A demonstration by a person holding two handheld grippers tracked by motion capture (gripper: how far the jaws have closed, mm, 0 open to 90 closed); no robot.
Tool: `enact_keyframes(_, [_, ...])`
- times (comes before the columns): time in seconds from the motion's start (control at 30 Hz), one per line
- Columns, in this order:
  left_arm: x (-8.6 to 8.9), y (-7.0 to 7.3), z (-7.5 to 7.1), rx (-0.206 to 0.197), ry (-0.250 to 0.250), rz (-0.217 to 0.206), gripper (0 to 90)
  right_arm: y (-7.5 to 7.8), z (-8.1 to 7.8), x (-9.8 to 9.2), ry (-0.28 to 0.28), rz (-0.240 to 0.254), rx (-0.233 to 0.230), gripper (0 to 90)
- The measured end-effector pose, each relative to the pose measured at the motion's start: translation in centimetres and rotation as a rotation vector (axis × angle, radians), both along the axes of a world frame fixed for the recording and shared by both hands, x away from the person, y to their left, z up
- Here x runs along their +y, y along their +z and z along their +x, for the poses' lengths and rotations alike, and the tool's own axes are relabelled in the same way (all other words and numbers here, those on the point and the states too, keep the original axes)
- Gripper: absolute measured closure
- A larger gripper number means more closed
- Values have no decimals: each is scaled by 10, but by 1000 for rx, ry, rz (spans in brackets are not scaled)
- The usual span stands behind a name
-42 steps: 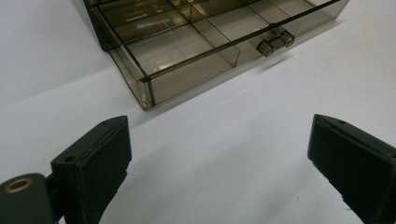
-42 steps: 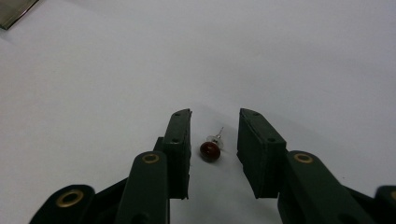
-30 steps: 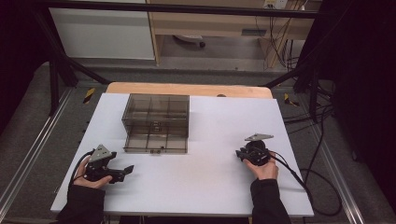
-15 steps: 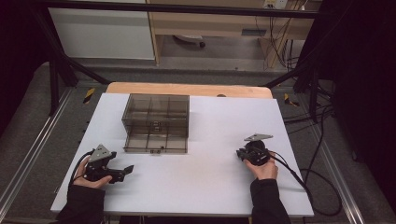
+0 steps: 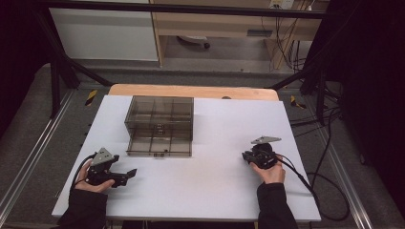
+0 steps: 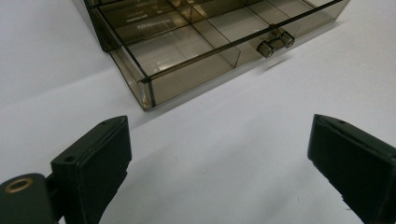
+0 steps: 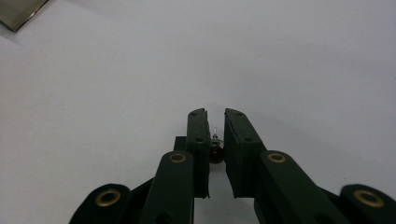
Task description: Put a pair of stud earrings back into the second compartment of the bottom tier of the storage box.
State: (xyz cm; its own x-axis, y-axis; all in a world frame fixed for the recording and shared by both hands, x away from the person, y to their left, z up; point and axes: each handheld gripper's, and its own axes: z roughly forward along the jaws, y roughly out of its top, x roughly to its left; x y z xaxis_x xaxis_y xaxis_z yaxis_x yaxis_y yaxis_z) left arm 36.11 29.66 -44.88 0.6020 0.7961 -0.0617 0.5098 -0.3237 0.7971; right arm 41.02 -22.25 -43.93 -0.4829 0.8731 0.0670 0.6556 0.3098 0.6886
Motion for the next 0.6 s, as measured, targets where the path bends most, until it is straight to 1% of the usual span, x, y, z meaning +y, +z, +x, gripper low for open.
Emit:
enact_keyframes(0.3, [0,0,0,1,0,-1,62,7,-3,0,19,30,-15,813])
enact_keyframes(0.37, [0,0,0,1,-1,0,62,8,-3,0,27,27,-21,813])
enact_keyframes(0.6, [0,0,0,2,0,0,62,16,-5,7,57,39,-40,815])
